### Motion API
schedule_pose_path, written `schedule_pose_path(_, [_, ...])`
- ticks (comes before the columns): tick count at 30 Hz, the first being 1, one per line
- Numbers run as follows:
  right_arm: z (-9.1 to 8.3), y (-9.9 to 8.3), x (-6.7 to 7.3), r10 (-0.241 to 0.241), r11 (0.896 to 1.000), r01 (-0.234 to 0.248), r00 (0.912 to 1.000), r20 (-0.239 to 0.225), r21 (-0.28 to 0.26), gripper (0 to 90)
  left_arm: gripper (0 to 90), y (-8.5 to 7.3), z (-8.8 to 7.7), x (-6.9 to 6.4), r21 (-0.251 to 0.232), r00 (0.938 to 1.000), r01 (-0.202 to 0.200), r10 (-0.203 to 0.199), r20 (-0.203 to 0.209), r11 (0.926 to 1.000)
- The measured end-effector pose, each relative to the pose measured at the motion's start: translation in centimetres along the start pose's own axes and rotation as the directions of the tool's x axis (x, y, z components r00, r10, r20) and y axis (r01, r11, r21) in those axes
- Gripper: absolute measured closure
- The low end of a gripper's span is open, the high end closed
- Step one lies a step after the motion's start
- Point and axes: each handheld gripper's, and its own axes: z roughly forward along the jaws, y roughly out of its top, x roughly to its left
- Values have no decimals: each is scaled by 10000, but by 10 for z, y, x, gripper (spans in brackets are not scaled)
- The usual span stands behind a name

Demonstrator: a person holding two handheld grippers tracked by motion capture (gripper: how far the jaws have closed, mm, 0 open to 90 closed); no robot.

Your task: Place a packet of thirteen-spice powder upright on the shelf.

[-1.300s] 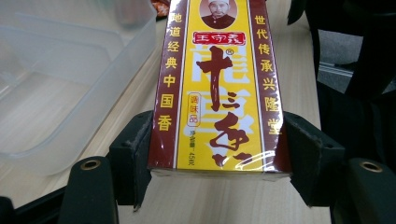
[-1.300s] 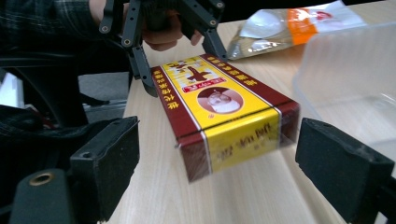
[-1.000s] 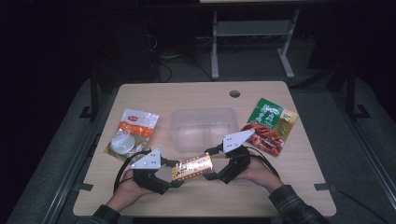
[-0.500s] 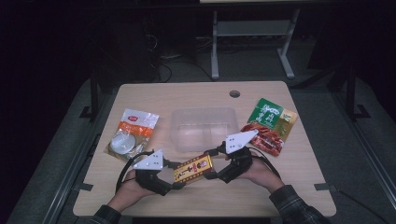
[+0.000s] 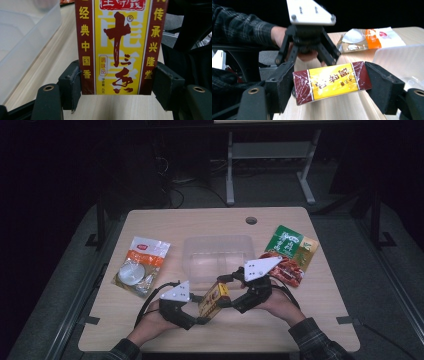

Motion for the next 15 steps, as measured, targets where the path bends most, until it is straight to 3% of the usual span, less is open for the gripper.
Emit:
schedule_pose_path(9, [5,14,3,-247,9994,247,9997,-23,-262,279,319,6,13,3,-186,9992,23,-16,403,9998])
schedule_pose_path(15, [9,14,2,-163,9996,154,9991,-397,-252,282,320,7,10,1,-337,9987,-242,257,441,9991])
